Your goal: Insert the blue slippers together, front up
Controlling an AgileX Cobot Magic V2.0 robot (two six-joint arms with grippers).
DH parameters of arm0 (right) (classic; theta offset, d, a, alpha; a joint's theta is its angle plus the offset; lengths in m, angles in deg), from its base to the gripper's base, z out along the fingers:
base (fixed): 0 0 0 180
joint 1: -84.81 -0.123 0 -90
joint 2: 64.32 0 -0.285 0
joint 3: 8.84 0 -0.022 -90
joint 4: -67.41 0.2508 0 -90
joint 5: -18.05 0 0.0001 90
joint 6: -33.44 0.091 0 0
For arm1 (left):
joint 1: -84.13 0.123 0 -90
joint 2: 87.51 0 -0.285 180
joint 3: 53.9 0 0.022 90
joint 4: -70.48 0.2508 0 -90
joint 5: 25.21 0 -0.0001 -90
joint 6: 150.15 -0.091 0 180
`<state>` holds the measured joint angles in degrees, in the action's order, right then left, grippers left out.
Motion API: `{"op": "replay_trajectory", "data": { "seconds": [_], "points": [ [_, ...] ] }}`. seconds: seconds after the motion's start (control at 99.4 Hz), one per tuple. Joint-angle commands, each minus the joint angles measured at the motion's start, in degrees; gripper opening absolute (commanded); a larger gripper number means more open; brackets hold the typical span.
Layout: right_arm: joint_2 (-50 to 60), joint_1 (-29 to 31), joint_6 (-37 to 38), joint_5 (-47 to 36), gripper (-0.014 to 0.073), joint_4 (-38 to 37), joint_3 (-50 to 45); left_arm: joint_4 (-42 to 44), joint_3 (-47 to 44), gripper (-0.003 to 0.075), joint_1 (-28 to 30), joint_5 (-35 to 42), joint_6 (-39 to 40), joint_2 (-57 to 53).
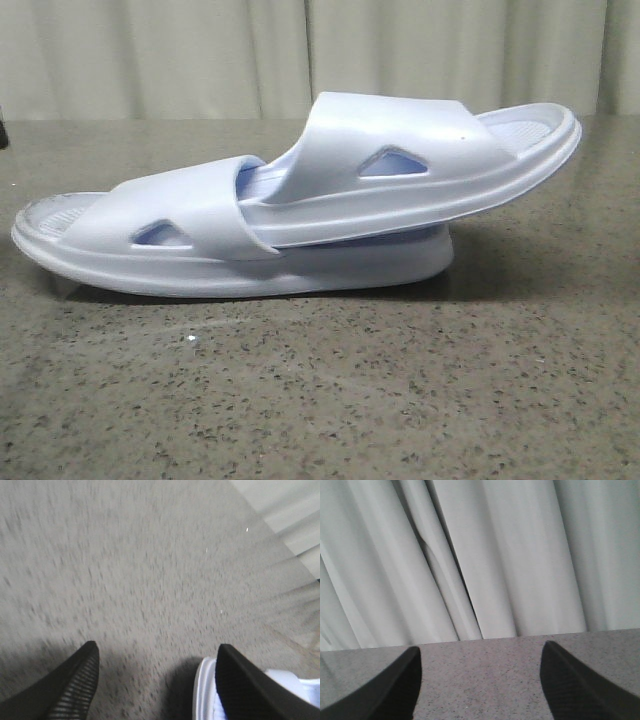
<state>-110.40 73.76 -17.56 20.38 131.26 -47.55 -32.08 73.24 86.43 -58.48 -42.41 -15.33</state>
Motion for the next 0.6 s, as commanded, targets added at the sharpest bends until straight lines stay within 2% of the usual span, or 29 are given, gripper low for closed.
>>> {"op": "replay_trajectory", "data": {
  "seconds": [0.0, 0.231, 0.443, 0.593],
  "points": [
    [0.31, 0.13, -0.91, -4.75, 0.0436, -1.93, 0.82, -3.99, 2.25, 0.0440, 2.01, -2.30, -5.47, -4.39],
    [0.31, 0.13, -1.04, -7.01, 0.0436, -9.19, -2.25, -3.51, 3.50, 0.0439, 3.86, 1.57, -15.09, -17.84],
    [1.65, 0.13, -1.04, -8.18, 0.0436, -11.20, -4.78, 1.99, 3.06, 0.0439, 3.86, 9.03, -15.22, -29.83],
    [6.30, 0.13, -1.04, -9.51, 0.0436, -13.54, -8.21, 3.01, 1.38, 0.0439, 3.86, 10.91, -14.85, -36.66]
  ]
}}
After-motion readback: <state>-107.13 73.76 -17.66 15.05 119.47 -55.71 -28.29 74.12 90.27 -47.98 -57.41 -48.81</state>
